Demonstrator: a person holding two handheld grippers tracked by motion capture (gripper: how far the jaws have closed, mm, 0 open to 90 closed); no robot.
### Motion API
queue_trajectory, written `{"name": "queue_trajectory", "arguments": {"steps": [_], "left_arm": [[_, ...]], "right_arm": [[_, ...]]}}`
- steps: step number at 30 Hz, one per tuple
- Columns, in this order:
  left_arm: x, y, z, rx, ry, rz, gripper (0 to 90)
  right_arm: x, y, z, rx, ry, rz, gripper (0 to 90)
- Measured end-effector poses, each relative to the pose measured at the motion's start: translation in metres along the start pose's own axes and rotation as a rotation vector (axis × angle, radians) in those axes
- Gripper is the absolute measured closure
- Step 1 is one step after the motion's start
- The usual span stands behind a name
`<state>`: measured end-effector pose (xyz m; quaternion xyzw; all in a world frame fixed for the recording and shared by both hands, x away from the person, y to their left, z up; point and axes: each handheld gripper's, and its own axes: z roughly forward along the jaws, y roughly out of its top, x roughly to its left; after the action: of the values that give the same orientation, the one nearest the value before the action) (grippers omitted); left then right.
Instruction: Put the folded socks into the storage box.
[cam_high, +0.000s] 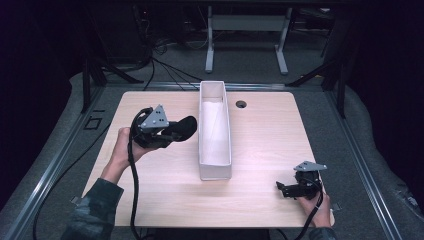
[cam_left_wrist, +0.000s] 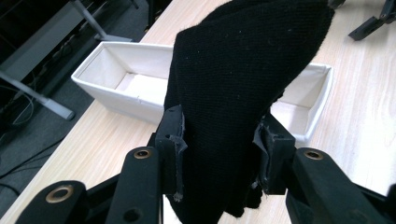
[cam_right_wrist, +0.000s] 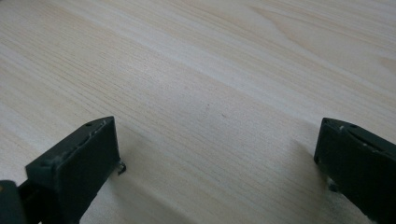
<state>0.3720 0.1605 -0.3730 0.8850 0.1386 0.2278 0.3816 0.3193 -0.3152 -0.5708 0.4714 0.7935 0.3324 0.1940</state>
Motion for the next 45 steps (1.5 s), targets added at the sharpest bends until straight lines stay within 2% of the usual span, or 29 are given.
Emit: {"name": "queue_trajectory", "arguments": {"steps": [25,34,45], "left_arm": [[-0.013,0.018,0.037,-0.028,-0.093,0.001,59.9],[-0.018,0.016,0.053,-0.007,-0.134,-0.004,59.8],[-0.025,0.015,0.07,-0.004,-0.174,-0.013,59.7]], "right_arm": [[0.0,0.0,0.0,-0.001,0.0,-0.002,0.0],[0.0,0.0,0.0,-0.001,0.0,-0.002,0.0],[0.0,0.0,0.0,-0.001,-0.001,-0.003,0.0]]}}
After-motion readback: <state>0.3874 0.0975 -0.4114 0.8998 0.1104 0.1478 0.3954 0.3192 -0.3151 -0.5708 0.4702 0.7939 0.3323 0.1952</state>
